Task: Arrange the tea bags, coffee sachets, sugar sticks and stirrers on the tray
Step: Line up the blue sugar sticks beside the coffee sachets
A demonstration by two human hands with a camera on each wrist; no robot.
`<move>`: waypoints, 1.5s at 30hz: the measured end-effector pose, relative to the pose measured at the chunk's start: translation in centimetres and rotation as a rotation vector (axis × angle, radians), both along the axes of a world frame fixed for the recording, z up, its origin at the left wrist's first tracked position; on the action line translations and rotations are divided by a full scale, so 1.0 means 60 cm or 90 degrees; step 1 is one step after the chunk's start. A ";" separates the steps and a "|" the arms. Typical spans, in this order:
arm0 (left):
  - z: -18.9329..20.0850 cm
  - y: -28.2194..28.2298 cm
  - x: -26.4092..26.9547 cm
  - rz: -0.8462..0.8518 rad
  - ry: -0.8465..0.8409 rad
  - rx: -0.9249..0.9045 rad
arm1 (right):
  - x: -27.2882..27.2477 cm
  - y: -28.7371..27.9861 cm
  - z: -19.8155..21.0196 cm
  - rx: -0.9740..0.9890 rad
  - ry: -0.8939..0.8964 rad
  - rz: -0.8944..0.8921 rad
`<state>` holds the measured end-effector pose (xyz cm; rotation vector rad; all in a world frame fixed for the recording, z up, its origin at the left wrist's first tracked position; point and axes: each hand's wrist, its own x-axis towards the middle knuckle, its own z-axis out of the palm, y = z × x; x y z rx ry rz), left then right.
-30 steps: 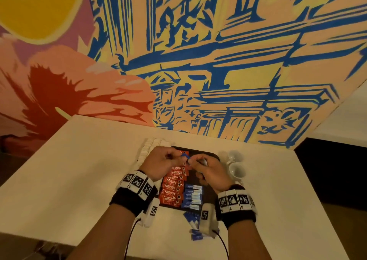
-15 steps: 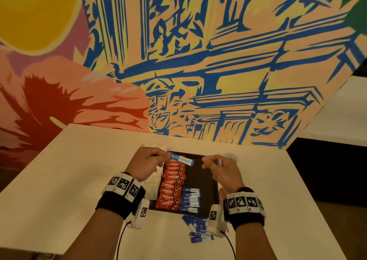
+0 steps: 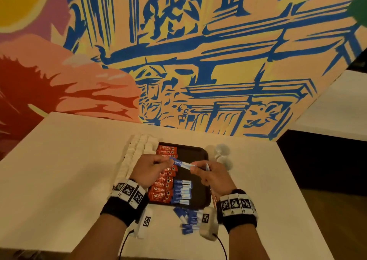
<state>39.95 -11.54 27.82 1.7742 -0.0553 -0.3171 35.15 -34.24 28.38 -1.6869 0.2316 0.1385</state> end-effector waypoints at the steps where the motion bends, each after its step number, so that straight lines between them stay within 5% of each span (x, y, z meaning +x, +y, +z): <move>1: -0.007 -0.004 0.002 0.003 0.010 -0.005 | 0.004 -0.007 -0.005 0.010 0.017 0.004; 7: -0.047 -0.037 0.019 0.003 0.068 0.057 | 0.049 -0.053 -0.072 -0.077 0.113 -0.025; 12: -0.122 -0.039 0.049 0.015 0.067 0.249 | 0.087 -0.086 -0.137 -0.234 0.177 -0.008; 26: -0.274 -0.149 0.067 -0.230 0.087 0.516 | 0.185 -0.100 -0.317 -0.338 0.330 0.065; 40: -0.258 -0.145 0.084 -0.200 0.087 0.488 | 0.192 -0.080 -0.295 -0.373 0.306 0.082; 45: -0.199 -0.128 0.096 -0.095 0.039 0.365 | 0.196 -0.057 -0.202 -0.110 0.313 -0.018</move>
